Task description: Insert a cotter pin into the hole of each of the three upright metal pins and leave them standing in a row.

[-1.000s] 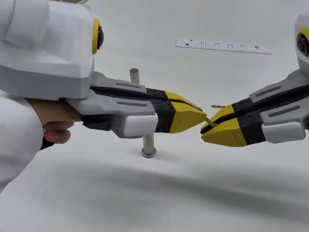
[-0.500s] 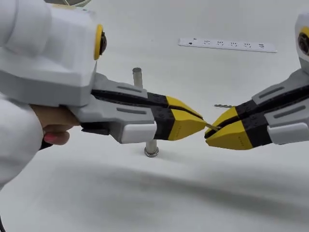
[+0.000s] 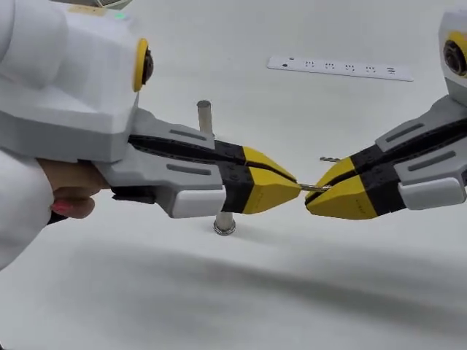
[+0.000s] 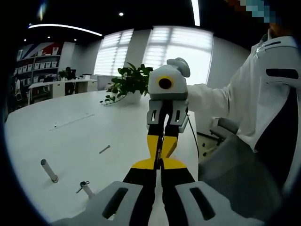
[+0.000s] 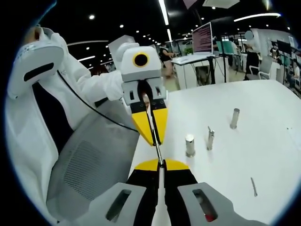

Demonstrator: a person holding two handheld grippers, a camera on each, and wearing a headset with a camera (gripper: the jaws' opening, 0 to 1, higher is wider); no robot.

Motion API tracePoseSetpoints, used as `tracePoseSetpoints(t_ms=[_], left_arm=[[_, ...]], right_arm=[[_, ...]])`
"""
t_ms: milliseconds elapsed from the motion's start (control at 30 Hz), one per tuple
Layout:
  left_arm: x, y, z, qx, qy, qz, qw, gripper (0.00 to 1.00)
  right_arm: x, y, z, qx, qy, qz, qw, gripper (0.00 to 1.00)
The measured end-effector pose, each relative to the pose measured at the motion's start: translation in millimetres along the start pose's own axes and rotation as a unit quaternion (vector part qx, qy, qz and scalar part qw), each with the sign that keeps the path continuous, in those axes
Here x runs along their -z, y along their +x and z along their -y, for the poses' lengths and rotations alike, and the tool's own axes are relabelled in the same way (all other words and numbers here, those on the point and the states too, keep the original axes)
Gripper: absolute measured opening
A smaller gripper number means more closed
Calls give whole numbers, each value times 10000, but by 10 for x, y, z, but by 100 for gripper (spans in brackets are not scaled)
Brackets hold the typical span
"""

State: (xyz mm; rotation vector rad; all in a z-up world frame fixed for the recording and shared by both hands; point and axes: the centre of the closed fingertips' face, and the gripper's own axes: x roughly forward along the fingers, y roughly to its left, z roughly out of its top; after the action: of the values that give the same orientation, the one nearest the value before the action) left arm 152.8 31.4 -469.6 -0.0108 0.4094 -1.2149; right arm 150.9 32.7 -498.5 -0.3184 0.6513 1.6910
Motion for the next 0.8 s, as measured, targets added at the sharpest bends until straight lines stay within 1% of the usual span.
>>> tracePoseSetpoints(t_ms=[100, 167, 200, 233, 300, 400, 433, 467, 500, 533, 567, 600, 633, 667, 700, 733, 767, 800], left_arm=[[11, -5, -2, 2, 60, -11, 10000, 0], [44, -5, -27, -44, 202, -87, 9997, 2], [80, -7, -43, -79, 321, -170, 9993, 2], [85, -2, -9, -46, 398, -198, 9990, 2], [95, -3, -23, -73, 435, -211, 9988, 2], [133, -11, -89, -199, 435, -250, 9985, 4], [180, -29, -148, -309, 351, -320, 9984, 7], [199, -44, -188, -394, 335, -328, 9981, 12], [213, -70, -268, -573, 386, -307, 9971, 16], [216, -94, -318, -692, 423, -298, 9963, 22], [240, -139, -401, -870, 429, -312, 9948, 30], [246, -157, -434, -935, 425, -310, 9942, 36], [263, -180, -463, -975, 396, -327, 9939, 40], [275, -197, -484, -994, 397, -331, 9937, 40], [301, -221, -524, -1053, 373, -353, 9931, 39], [314, -230, -541, -1085, 366, -369, 9927, 37], [348, -236, -566, -1152, 373, -434, 9917, 36], [382, -252, -588, -1182, 362, -498, 9911, 35]], right_arm=[[6, 1, -13, -30, 80, -22, 10000, 0], [9, 8, -32, -78, 132, -39, 9999, 0], [15, 6, -44, -101, 186, -51, 9998, 0], [18, 8, -39, -76, 188, -53, 9998, 0], [30, 10, -43, -72, 161, -70, 9998, 0], [45, 9, -14, 8, 67, -88, 9999, 0], [64, 11, 18, 86, 92, -139, 9998, 0], [83, 8, 45, 161, 132, -186, 9996, 0], [108, 6, 90, 263, 128, -242, 9993, 0], [128, 0, 131, 369, 76, -298, 9988, 0], [150, -5, 175, 488, 10, -374, 9981, 0], [197, -16, 229, 613, -93, -522, 9967, 0], [212, -12, 260, 682, -180, -582, 9958, 0], [221, 24, 267, 714, -171, -594, 9955, 0], [227, 39, 288, 753, -176, -612, 9951, 0], [228, 46, 276, 777, -195, -631, 9948, 0], [245, 58, 296, 829, -233, -689, 9939, 0], [292, 65, 353, 948, -384, -832, 9913, 0]])
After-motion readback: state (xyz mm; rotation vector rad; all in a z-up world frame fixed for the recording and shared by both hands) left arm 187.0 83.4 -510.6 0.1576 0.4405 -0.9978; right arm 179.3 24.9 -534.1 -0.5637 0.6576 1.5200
